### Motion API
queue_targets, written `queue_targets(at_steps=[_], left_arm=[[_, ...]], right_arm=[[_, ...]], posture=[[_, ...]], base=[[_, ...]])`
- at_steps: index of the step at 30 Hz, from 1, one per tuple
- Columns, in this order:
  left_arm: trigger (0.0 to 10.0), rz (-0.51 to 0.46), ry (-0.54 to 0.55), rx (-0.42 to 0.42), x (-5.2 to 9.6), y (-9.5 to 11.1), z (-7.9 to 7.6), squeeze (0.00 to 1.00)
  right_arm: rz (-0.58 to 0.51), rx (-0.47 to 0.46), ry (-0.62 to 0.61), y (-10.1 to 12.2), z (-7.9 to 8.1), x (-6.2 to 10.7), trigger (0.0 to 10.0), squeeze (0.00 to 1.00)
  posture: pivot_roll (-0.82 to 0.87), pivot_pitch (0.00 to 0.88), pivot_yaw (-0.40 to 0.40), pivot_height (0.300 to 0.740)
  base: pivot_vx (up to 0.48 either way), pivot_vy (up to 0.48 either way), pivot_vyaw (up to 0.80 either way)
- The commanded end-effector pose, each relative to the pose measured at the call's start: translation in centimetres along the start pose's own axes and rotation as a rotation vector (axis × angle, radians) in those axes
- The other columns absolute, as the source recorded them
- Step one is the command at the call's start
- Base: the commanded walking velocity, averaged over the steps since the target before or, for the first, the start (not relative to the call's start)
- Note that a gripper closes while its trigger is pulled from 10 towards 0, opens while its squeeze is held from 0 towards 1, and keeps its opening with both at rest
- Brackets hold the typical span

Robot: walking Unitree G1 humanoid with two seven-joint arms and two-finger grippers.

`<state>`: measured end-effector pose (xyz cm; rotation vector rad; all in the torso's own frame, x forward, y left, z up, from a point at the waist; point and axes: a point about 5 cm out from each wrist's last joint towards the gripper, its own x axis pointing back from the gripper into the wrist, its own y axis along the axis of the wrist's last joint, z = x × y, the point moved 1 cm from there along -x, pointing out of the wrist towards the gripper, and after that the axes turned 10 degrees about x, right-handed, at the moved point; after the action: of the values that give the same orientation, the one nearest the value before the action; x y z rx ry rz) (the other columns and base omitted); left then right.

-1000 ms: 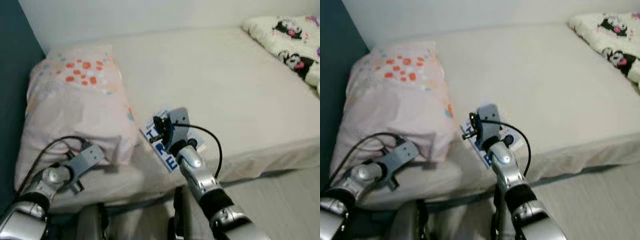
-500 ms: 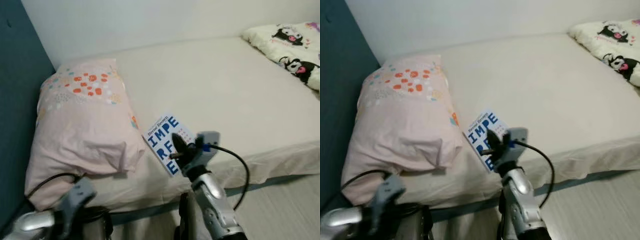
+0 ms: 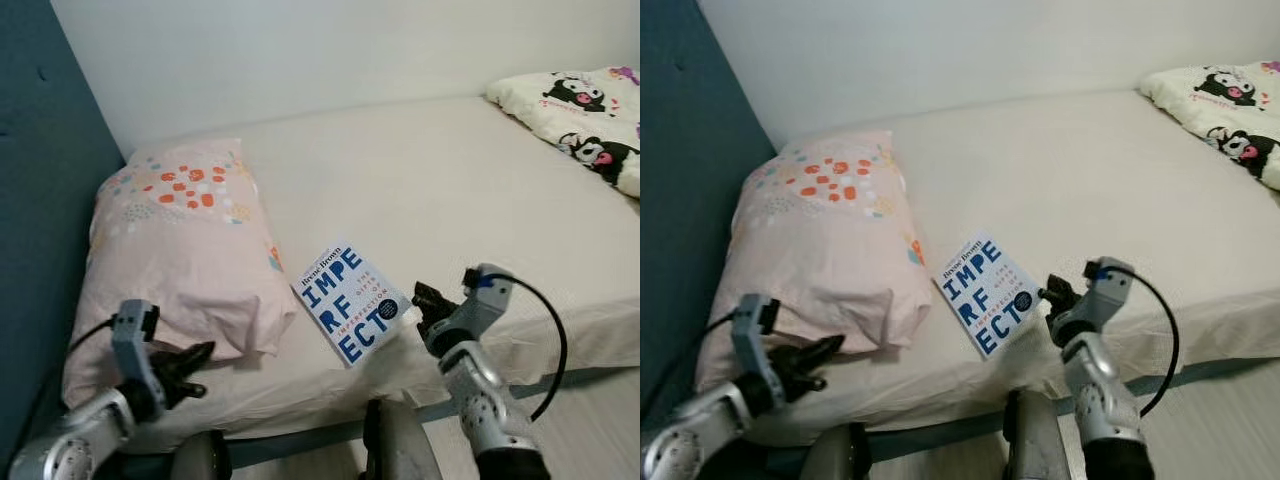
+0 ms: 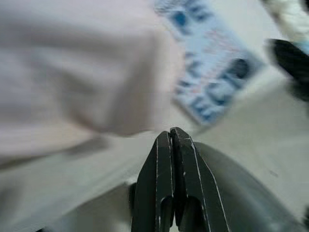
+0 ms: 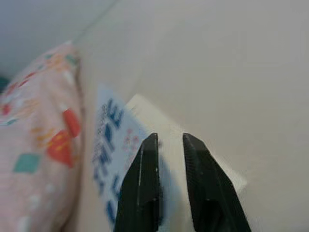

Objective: Clean up the room

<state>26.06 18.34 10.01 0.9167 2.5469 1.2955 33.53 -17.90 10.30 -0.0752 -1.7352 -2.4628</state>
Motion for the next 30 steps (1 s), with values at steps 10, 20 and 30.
queue_targets(at_steps=[10, 20, 30], left_arm=[[10.0, -0.001, -0.038, 0.240, -0.3, -0.7, -1.9, 0.00], [10.0, 0.208, 0.171, 0.461, -2.1, -6.1, -0.9, 0.00], [10.0, 0.229, 0.326, 0.451, -4.7, -7.8, 1.0, 0.00]], right_arm=[[0.006, -0.166, 0.068, 1.0, 0.0, -1.0, 10.0, 1.00], [-0.113, -0.119, 0.278, 4.4, 1.8, -0.6, 10.0, 0.14], [-0.152, 0.471, 0.464, 2.6, 5.8, 3.0, 10.0, 0.00]], posture=[[-0.03, 0.172, 0.010, 0.587], [-0.03, 0.187, -0.010, 0.587], [-0.08, 0.189, 0.031, 0.587]], base=[[0.000, 0.000, 0.00], [0.000, 0.000, 0.00], [0.000, 0.000, 0.00]])
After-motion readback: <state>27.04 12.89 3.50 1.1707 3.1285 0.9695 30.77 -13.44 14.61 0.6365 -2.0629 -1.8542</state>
